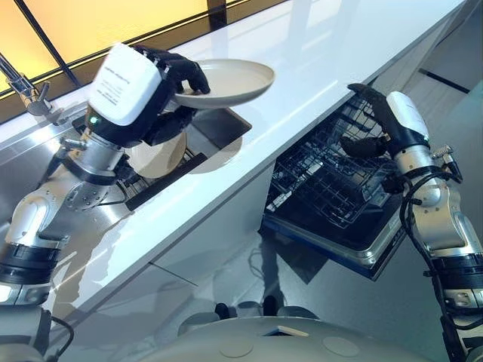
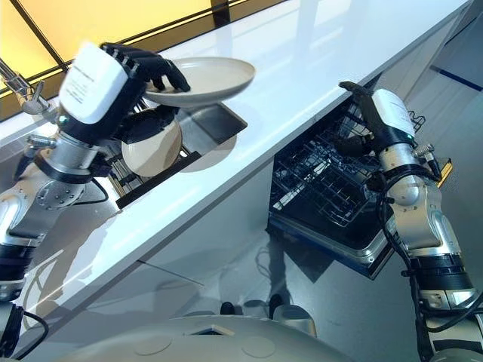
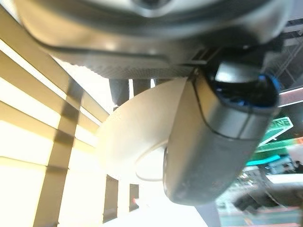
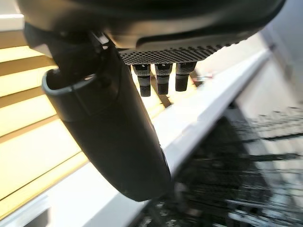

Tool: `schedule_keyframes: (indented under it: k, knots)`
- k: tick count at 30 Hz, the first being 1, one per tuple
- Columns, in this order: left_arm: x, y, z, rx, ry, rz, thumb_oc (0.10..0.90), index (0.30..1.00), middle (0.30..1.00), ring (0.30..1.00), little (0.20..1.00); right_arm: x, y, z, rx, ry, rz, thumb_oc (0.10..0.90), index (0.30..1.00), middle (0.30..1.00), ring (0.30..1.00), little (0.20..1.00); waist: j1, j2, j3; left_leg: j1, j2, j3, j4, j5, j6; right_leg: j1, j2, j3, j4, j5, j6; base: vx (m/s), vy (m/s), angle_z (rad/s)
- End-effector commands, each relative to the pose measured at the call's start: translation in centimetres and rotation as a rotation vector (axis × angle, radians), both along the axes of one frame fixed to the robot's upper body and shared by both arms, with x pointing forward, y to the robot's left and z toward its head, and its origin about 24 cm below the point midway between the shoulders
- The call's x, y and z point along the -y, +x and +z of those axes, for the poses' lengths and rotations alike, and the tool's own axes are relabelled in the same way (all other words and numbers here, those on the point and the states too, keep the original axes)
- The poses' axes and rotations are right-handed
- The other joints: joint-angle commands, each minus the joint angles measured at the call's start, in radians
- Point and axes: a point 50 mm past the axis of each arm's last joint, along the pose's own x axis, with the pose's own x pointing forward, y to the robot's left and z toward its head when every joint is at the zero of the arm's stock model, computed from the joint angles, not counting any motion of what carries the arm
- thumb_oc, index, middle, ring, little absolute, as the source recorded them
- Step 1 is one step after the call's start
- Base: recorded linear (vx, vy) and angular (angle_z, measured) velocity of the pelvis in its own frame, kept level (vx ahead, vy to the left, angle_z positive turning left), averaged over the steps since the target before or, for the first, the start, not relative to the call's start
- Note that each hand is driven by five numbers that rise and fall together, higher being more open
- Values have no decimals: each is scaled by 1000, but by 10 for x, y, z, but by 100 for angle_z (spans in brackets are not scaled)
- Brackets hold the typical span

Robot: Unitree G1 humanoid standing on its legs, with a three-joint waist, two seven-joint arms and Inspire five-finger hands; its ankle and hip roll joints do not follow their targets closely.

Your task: Pick up plates and place into dishwasher.

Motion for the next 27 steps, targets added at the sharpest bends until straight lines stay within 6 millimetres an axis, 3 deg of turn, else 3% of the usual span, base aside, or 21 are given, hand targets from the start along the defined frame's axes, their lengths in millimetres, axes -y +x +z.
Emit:
schedule_keyframes:
  k: [1,7,18,27]
  knots:
    - [-8,-6,45,205,-80,-15,100,300,300,300,200,-9,2,60,292,-30,74,800,900,900,900,900,1,7,-91,-16,-43,-27,3,-68,28,-15,38,-31,122,-99,45,0,0,0]
    - [0,-1,40,157,-63,-36,100,300,300,300,200,-34,-2,75,431,-33,205,800,900,900,900,900,3,10,-90,-13,-49,-36,3,-71,31,-14,40,-27,126,-101,47,0,0,0]
    - [20,3,38,66,-30,-108,100,300,300,300,200,-80,-26,104,714,-216,443,800,900,900,900,900,3,20,-93,-9,-57,-46,3,-74,38,-12,41,-16,124,-109,49,0,0,0]
    - [32,1,37,13,-15,-166,100,300,300,300,200,-104,-39,109,677,-221,644,800,900,900,900,900,4,20,-97,-14,-60,-51,3,-71,40,-16,41,-8,126,-110,49,0,0,0]
